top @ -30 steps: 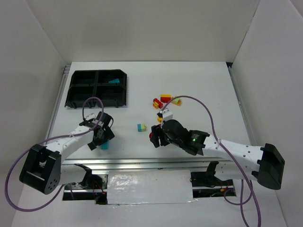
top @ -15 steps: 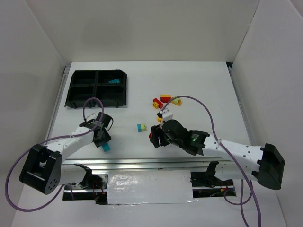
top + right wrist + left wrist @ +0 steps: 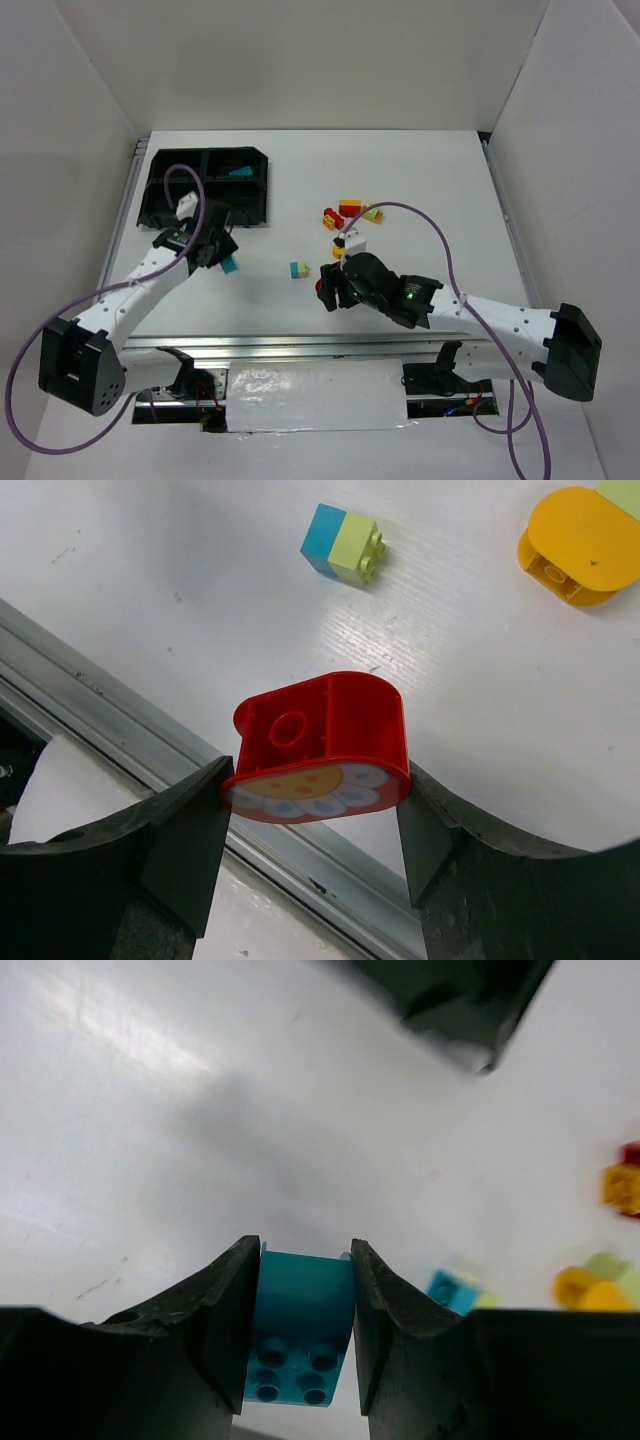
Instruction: Sort the legos into containers by color
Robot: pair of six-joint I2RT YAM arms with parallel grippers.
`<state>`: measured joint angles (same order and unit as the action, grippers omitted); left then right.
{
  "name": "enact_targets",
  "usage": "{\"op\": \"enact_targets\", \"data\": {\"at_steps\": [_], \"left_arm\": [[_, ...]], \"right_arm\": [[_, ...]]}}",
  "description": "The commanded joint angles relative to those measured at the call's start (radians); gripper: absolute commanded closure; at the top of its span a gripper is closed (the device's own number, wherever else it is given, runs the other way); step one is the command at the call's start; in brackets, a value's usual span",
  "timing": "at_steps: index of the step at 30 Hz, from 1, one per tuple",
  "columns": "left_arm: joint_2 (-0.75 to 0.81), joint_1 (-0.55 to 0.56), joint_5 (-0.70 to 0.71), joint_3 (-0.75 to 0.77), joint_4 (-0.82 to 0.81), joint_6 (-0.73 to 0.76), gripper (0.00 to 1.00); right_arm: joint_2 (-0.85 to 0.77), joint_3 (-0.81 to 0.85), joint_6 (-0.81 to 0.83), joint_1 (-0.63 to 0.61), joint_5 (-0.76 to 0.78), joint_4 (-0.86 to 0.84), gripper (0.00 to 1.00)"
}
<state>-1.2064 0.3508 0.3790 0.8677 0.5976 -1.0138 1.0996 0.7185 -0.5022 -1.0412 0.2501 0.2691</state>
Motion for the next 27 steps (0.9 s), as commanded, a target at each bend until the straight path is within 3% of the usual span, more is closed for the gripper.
{"op": "enact_targets", "data": {"at_steps": [1,5,12,22,27], "left_arm": [[-0.076,-0.021,0.087,0.224,-0.074,0.064,1.00],[-0.223,-0.055,0.194,0.424,-0.157,0.109,1.00],[-0.511,-0.145,0.167,0.675,-0.379,0.188,1.00],[-0.797,-0.203,0.097,0.800,-0.650,0.314,0.97],[-0.884,-0.208,0.081,0.893,-0.662,0.343,0.95]], "right_arm": [[-0.024,0.009,-0.032,0.012,0.043,-0.008,0.89],[-0.055,0.006,-0.036,0.024,0.034,0.001,0.89],[-0.096,0.006,-0.027,0.035,-0.005,0.025,0.89],[-0.126,0.010,0.001,0.043,-0.044,0.056,0.88],[-0.124,0.002,0.001,0.047,-0.067,0.062,0.88]]}}
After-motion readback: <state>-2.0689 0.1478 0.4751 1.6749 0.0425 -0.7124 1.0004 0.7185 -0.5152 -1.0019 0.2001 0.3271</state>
